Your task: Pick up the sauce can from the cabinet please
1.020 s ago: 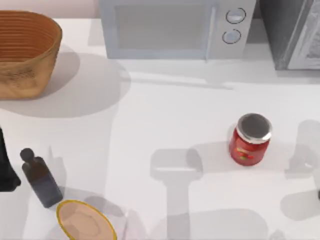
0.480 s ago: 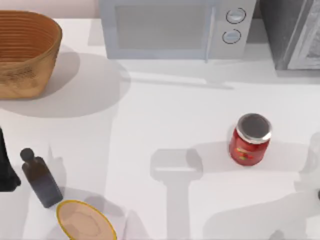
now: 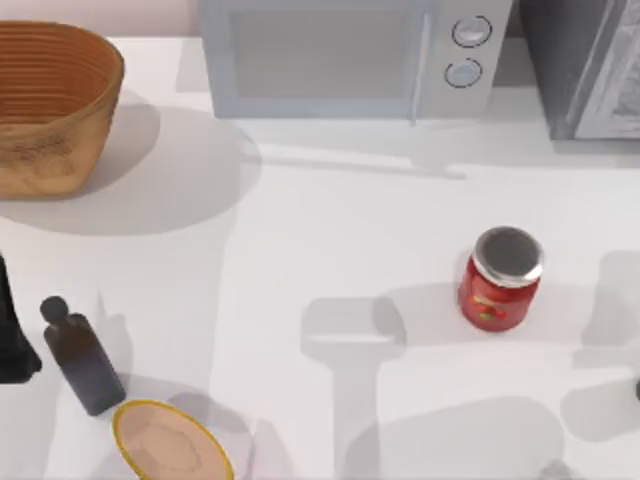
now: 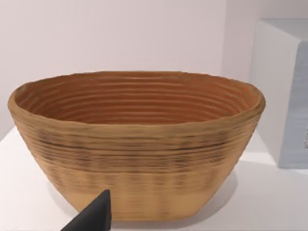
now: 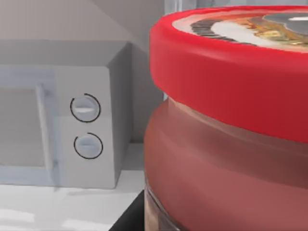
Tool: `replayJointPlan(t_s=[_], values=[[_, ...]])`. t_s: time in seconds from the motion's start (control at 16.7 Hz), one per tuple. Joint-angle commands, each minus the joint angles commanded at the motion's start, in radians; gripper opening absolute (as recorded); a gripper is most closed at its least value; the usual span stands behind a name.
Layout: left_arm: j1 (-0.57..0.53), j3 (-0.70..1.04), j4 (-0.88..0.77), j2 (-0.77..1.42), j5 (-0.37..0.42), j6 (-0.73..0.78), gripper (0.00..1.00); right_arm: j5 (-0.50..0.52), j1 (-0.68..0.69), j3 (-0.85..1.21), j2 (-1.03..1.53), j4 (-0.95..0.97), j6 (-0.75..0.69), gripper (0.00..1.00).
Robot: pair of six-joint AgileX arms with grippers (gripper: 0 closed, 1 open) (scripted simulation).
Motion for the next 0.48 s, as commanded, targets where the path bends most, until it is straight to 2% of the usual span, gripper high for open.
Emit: replayJointPlan(t_s=[0.48], values=[[0.000,0.000,0.000,0.000,0.000,0.000,1.00,0.021,0.266,0.212,0.708,0.513,0.004,0.00]])
